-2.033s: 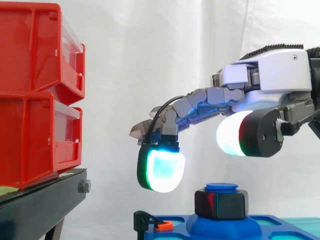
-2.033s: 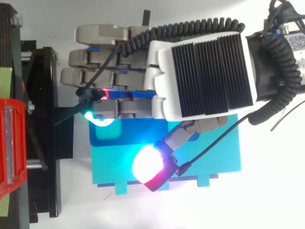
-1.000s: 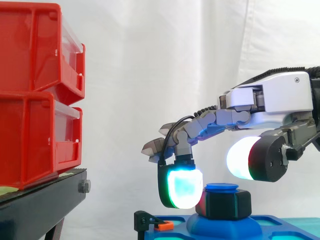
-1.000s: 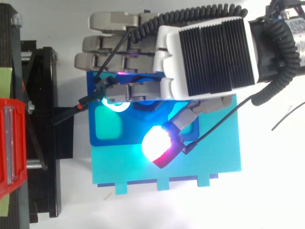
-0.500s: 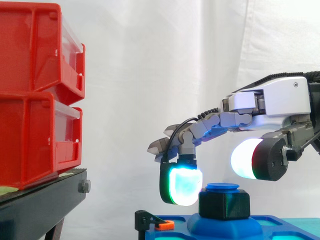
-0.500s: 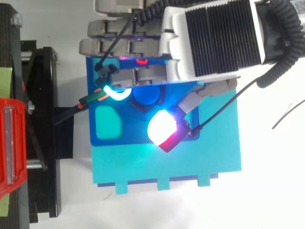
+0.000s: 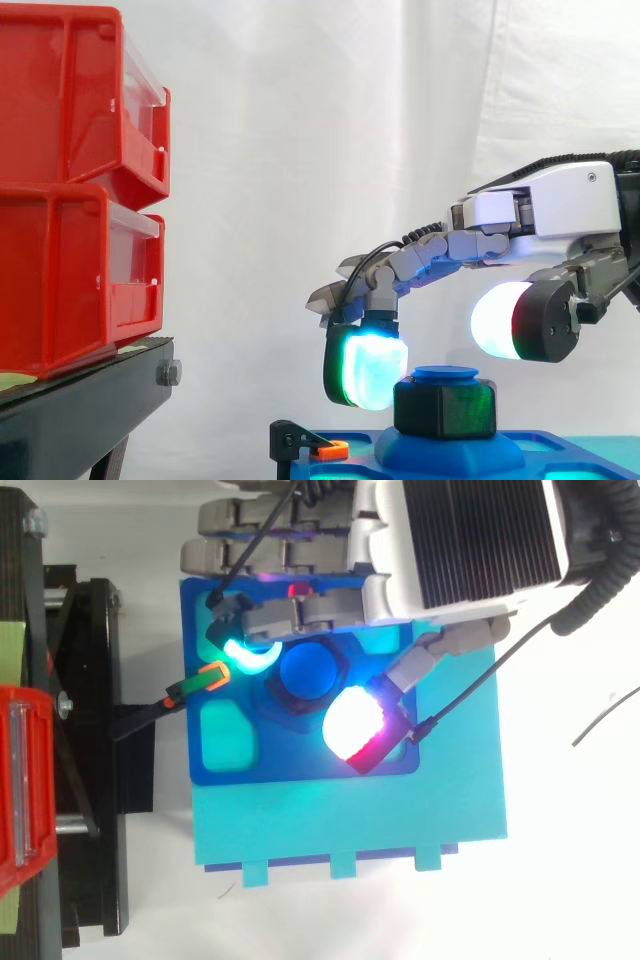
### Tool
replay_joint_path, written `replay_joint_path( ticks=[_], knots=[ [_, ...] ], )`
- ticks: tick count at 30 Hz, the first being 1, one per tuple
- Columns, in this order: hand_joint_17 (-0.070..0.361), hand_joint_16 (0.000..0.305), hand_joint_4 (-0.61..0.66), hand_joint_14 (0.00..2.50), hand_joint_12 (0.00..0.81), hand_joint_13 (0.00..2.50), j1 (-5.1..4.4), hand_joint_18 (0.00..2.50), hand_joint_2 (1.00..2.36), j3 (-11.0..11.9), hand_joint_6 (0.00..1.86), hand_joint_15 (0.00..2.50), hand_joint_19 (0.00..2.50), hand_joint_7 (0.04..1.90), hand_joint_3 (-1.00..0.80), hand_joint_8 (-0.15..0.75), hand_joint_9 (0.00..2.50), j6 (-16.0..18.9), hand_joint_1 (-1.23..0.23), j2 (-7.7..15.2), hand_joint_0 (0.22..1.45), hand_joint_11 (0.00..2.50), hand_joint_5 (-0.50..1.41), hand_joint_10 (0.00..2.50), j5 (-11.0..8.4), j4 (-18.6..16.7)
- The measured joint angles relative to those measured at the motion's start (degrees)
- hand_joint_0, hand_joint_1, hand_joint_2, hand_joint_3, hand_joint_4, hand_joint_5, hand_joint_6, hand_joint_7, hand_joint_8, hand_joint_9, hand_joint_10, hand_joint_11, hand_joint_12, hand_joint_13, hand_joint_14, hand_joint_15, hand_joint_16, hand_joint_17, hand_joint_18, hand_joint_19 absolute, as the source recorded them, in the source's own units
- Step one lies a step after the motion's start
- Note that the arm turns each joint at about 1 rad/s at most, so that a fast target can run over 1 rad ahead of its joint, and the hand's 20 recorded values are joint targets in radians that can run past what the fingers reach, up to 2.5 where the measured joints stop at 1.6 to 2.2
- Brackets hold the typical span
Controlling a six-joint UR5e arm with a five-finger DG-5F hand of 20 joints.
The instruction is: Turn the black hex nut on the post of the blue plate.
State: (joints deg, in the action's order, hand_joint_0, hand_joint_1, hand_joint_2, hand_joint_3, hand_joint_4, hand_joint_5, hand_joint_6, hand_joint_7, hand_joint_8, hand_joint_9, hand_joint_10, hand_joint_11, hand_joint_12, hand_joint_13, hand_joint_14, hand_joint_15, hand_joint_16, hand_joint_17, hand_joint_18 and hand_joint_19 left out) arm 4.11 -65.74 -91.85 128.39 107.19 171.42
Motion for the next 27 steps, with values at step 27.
replay_joint_path(
  ticks=[27],
  knots=[
    [0.125,0.055,0.18,0.00,0.365,0.24,-3.56,0.00,1.00,4.37,0.50,0.05,0.01,1.03,-0.50,0.218,0.14,0.14,-0.42,0.01,0.44,0.00,-0.22,0.00,-5.23,4.08]
  ],
)
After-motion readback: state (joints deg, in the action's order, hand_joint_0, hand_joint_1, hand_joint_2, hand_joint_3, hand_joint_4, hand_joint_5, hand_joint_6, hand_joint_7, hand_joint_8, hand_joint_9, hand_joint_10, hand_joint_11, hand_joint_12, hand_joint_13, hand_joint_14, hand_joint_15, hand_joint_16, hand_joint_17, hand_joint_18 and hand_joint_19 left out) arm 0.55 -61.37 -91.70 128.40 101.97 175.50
